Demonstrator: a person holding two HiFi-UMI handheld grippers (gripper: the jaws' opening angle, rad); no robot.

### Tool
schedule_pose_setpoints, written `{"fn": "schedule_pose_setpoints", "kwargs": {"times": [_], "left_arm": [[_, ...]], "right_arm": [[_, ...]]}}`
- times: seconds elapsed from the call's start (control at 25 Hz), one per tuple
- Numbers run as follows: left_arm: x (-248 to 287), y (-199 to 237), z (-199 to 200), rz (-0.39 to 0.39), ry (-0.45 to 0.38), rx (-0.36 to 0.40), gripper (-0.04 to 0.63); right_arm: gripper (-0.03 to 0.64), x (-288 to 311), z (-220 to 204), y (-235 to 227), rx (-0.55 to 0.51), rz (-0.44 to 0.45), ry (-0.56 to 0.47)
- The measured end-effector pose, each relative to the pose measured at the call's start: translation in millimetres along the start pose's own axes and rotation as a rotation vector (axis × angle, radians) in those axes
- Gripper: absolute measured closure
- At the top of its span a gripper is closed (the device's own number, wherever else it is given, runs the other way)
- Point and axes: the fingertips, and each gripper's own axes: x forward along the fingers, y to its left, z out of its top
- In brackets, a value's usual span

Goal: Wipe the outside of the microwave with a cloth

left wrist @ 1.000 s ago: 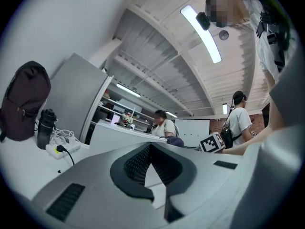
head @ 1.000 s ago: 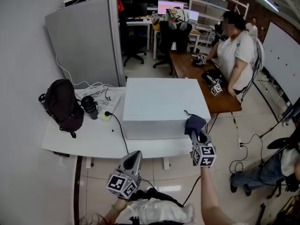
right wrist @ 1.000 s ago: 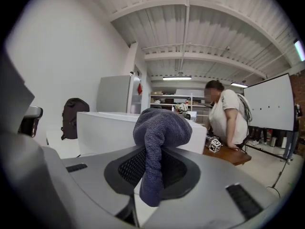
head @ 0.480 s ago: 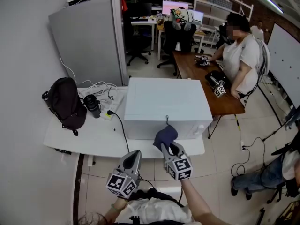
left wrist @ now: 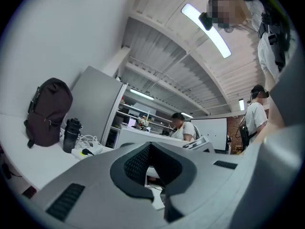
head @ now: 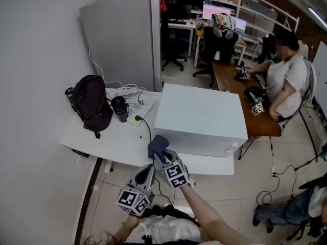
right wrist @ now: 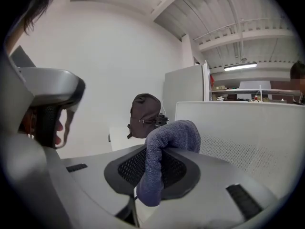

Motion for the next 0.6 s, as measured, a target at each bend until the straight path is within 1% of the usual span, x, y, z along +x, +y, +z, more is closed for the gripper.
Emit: {"fn": "schedule_pose_setpoints", "kwargs": {"times": [0.12,0.24,0.32,0.44,0.6], "left_arm": [[-5,2,2,0.01,0.004,0.007,0.609],[-7,0,1,0.014,0.008,0.007,0.609],[-5,-3,-4,0.006,0.025,0.011,0.609],[0,-11,-11,-0.016,0.051,-0.001,0.609],[11,-24,-14,-0.07,0.058,-0.005,0.609]], "right_arm": [[0.549,6,-10,-23,0.011,-0.047,0.033],[0.549,-13,-15,-50,0.057,-0.112,0.025],[0.549,-33,-20,-68,0.08,-0.158,0.01],[0.549,-70,-39,-102,0.105,-0.246,0.007],[0.549,-134,-71,-154,0.157,-0.4,0.022]]}}
